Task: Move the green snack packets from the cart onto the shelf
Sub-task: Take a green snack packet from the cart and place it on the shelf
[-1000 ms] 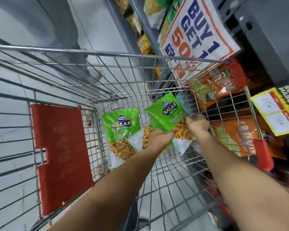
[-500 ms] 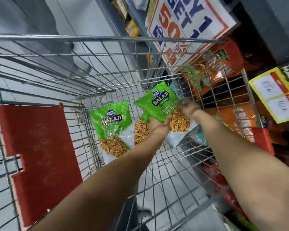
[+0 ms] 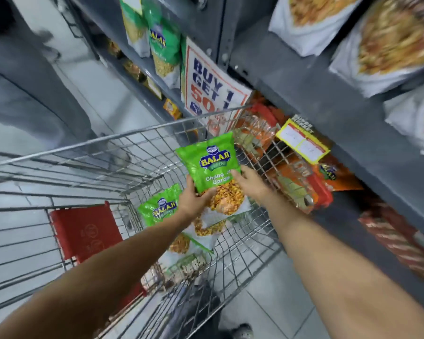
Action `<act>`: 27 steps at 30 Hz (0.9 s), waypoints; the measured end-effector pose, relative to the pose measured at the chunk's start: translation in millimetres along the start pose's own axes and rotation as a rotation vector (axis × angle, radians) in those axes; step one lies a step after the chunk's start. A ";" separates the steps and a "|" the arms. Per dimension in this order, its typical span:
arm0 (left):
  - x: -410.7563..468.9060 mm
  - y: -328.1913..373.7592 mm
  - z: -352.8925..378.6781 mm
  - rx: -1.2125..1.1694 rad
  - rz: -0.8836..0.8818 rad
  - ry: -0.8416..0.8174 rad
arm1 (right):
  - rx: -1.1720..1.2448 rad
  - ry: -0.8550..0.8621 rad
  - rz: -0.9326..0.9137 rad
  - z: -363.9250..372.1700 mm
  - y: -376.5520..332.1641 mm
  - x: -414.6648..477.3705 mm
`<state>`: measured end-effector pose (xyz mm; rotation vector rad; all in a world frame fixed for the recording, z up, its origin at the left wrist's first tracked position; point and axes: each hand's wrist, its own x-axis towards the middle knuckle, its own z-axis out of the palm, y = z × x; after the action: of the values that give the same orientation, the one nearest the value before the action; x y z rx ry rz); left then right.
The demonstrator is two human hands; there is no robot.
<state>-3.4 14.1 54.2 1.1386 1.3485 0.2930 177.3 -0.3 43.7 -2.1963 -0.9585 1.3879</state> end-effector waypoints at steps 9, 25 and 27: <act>-75.4 102.7 -10.2 0.235 0.464 0.012 | 0.223 0.363 -0.357 -67.3 -43.1 -132.5; -201.0 241.7 249.9 0.355 1.008 -0.432 | 0.488 1.056 -0.406 -272.9 100.5 -324.1; -203.9 246.7 285.0 0.356 1.009 -0.507 | 0.502 1.083 -0.360 -291.4 120.8 -335.9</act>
<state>290.6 -154.7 316.3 1.9864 0.2969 0.4474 384.5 -310.7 314.1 -1.8201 -0.4609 0.1244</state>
